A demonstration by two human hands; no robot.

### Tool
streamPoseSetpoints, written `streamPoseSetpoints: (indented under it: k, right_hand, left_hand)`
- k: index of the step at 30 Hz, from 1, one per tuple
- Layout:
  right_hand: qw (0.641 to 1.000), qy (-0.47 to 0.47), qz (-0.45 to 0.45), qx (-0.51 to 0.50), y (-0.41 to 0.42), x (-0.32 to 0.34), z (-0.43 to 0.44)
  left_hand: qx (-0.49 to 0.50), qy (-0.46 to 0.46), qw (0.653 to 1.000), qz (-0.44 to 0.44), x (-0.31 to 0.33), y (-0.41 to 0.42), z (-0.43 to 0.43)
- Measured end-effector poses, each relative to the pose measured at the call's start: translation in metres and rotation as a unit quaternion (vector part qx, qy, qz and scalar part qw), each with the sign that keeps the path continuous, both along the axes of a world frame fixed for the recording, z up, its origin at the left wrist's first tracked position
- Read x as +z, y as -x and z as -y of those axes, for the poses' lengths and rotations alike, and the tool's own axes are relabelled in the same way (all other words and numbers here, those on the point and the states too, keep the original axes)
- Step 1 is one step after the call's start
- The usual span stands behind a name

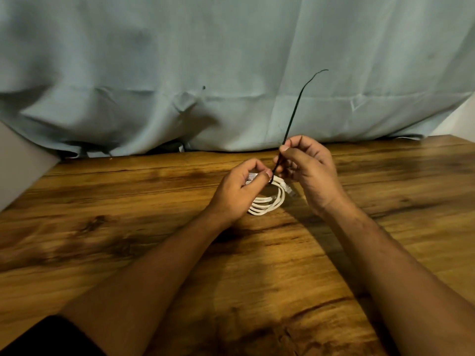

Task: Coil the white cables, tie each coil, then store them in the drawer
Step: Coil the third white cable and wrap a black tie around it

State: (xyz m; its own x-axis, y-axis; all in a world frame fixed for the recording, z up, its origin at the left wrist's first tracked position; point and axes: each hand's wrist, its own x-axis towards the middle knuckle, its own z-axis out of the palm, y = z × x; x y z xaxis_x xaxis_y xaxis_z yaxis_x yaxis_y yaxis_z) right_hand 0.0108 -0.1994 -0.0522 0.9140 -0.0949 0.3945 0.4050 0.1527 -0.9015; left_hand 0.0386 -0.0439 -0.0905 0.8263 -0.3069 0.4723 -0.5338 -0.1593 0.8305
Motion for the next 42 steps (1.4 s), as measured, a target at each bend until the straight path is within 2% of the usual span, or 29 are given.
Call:
streamPoseSetpoints:
  k: [4,10,21,29,34,38,42]
  right_hand:
    - [1.000,0.024,0.009,0.005,-0.001,0.000,0.005]
    - [0.992,0.118,0.038,0.020,-0.003,-0.008,0.002]
    - [0.985,0.169,0.009,0.022,-0.006,-0.010,0.013]
    - [0.958,0.267,0.087,-0.058,-0.013,-0.021,0.008]
    - [0.915,0.353,0.174,-0.086,-0.012,-0.021,0.007]
    - [0.928,0.325,0.166,-0.074,-0.015,-0.022,0.006]
    - [0.961,0.248,0.101,-0.065,-0.016,-0.025,0.001]
  left_hand:
    - [0.024,0.010,1.000,0.004,-0.001,-0.002,0.000]
    - [0.034,0.043,0.998,0.006,-0.004,-0.006,0.000]
    - [0.014,0.076,0.997,-0.012,-0.007,-0.008,-0.003]
    - [-0.003,0.079,0.996,-0.039,-0.010,-0.012,-0.002]
    - [0.018,0.086,0.995,-0.049,-0.011,-0.015,-0.002]
    - [0.028,0.069,0.996,-0.041,-0.010,-0.015,-0.003]
    - [0.056,-0.014,0.998,0.017,-0.010,-0.014,-0.007]
